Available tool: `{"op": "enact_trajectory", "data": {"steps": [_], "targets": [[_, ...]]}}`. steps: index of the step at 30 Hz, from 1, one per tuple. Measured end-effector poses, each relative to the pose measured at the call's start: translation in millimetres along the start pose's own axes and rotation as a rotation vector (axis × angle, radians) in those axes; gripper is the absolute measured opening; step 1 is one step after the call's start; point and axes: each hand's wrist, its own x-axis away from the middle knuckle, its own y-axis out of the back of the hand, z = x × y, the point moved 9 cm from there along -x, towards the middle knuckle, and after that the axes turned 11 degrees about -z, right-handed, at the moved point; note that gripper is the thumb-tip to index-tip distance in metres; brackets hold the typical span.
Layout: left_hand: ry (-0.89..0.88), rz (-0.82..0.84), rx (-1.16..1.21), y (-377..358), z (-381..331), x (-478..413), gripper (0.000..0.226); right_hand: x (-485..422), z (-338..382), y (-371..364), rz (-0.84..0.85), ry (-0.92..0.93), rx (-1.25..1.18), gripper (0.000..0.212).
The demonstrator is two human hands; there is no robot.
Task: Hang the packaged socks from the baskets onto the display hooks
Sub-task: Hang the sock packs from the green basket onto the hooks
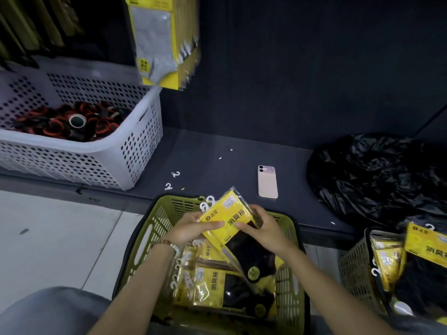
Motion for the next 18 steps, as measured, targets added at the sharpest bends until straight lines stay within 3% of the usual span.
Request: {"op": "enact_trajectory", "data": {"steps": [3,8,11,14,18], "targets": [[-0.103,0.125,0.186,13,-48,25,0.069,3,42,10,-0.03,0.06,-0.126,0.037],[-0.247,0.18,0.572,34,-105,59,0.049,9,114,35,-0.179,0.097,-0.404,0.044],[-0.281,0.051,0.549,46,-125,72,0.065,12,157,28,-0.141,0.131,-0.474,0.024],[-0.387,-0.114,0.505,78,-151,86,0.064,12,192,23,-0.126,0.146,-0.499,0.026],[-0.536,-0.186,0.496,121,-180,101,0.064,8,249,34,-0.213,0.294,-0.521,0.024]]}}
